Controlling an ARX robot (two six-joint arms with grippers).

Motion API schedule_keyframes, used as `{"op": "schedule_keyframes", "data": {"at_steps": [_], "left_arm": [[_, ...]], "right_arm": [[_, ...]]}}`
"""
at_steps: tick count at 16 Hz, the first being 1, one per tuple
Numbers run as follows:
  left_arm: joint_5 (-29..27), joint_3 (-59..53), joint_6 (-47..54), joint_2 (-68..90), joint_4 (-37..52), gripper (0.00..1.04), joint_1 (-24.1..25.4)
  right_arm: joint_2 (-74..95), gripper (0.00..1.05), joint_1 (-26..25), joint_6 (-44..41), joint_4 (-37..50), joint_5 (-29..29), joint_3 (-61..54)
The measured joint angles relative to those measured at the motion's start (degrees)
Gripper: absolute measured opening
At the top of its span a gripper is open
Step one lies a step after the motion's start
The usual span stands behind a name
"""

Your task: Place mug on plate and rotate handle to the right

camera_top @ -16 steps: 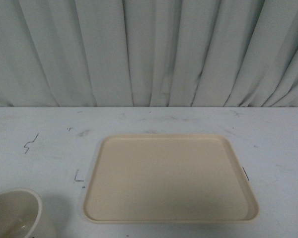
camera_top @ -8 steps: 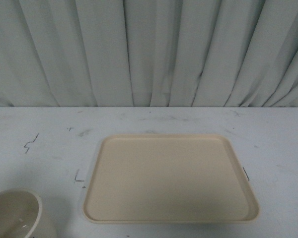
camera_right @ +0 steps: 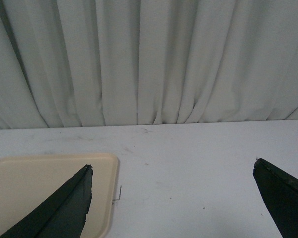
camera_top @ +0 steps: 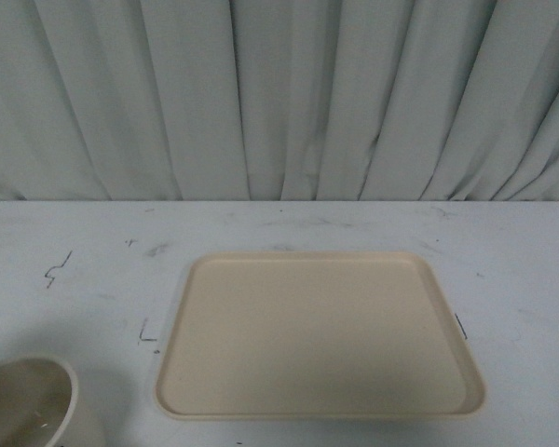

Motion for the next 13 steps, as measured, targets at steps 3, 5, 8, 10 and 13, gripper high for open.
{"op": "schedule_keyframes", "data": {"at_steps": [3,5,8,10,13], "left_arm": [[-4.1,0.8,0.7,3.3,1.1,0.95,-1.1],[-4.2,1.1,0.7,5.4,1.7,0.72,-1.0],[-3.8,1.2,0.6,6.8,1.8,0.37,-1.3],[-3.8,1.4,0.6,7.1,1.9,0.3,-1.4],[-3.8,1.6,0.6,7.6,2.1,0.21,-1.4]], "right_arm": [[0.0,0.98,0.0,0.0,0.0,0.0,0.0],[0.0,0.98,0.0,0.0,0.0,0.0,0.0],[0.0,0.98,0.0,0.0,0.0,0.0,0.0],[0.0,0.98,0.0,0.0,0.0,0.0,0.0],[0.0,0.98,0.0,0.0,0.0,0.0,0.0]]}}
